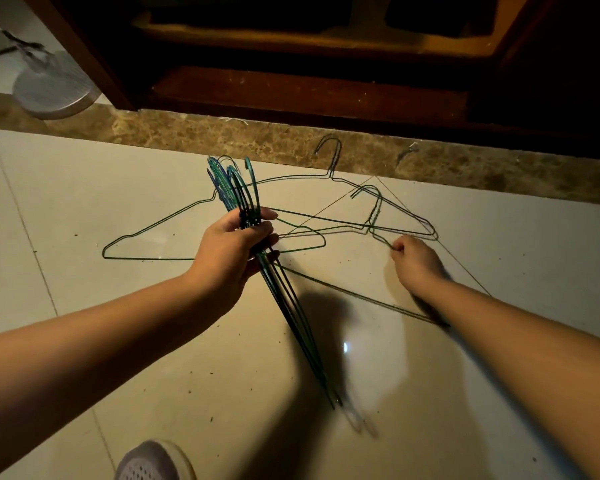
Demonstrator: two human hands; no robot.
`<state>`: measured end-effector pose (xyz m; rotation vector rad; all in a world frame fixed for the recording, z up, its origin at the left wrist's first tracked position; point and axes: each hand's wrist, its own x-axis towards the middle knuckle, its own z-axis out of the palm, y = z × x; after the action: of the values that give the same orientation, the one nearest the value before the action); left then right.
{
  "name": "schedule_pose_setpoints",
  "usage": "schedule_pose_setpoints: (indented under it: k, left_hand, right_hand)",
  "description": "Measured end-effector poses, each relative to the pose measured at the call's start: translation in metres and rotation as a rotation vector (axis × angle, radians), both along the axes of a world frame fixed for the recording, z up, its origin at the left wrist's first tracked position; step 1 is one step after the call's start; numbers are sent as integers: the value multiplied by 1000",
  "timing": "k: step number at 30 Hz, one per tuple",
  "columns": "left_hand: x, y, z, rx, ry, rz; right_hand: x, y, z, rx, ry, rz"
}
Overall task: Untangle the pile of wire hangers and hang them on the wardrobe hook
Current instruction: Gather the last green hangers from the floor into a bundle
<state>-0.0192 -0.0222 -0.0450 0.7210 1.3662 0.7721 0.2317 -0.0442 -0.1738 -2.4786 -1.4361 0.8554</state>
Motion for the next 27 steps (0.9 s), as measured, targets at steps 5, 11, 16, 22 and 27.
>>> schedule_pose_setpoints:
  k: [5,11,16,22,27]
  left_hand:
    - [-3,1,-4,1,30,21]
    - [-1,-1,-1,-5,26,37]
    - [0,-3,1,2,8,49]
    - [4,-5,9,17,-14,81]
    - [6,-6,17,61,-102,166]
  right_hand:
    - [8,2,10,153,149,-133]
    - [17,6,20,241,207,-258]
    - [16,9,35,353,277,-253]
    - [-1,11,62,437,445,-160]
    - [-34,11,106,426,695,-102]
